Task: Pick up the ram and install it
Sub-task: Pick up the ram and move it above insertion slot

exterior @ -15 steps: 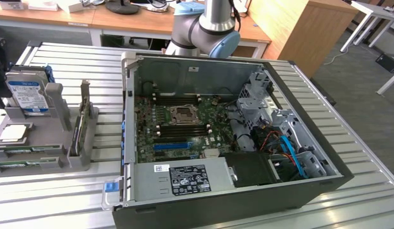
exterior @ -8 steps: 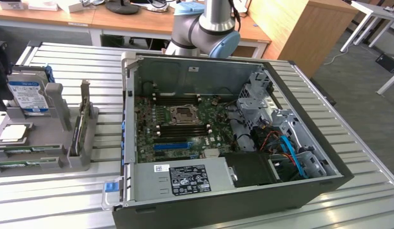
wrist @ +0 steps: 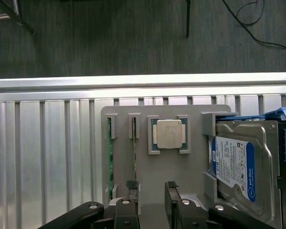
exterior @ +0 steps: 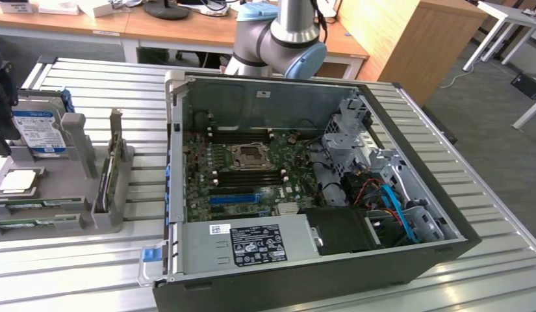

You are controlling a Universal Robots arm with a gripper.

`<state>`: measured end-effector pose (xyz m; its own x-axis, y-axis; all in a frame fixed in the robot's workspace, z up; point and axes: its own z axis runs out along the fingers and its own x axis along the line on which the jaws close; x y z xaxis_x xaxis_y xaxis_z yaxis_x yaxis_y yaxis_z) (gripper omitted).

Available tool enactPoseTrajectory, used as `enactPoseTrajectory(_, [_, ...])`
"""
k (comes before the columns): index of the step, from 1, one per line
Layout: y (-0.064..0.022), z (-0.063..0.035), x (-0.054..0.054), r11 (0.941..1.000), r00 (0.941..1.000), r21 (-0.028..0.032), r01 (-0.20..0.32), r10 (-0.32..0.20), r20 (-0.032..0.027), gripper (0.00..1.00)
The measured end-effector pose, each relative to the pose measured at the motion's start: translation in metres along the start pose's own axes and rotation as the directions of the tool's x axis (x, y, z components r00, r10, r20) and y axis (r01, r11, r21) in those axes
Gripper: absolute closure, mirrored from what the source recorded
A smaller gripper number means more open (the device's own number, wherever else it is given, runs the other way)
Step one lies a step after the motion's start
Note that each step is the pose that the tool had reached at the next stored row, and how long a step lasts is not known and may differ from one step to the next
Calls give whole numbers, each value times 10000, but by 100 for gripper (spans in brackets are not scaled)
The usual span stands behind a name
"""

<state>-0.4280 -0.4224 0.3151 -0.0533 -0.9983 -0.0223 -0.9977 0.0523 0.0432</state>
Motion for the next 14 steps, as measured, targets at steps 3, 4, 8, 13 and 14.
enactPoseTrajectory(3, [0,1,0,10000,10000,1,0,0,0,64])
enactPoseTrajectory(4, [-1,2,4,10000,10000,3,1,-1,2,64])
enactPoseTrajectory(8, [0,1,45,10000,10000,2,1,-1,8,64])
enactPoseTrajectory(13, [1,-1,116,10000,10000,1,0,0,15,64])
enactPoseTrajectory(14, [1,-1,131,10000,10000,1,1,-1,16,64])
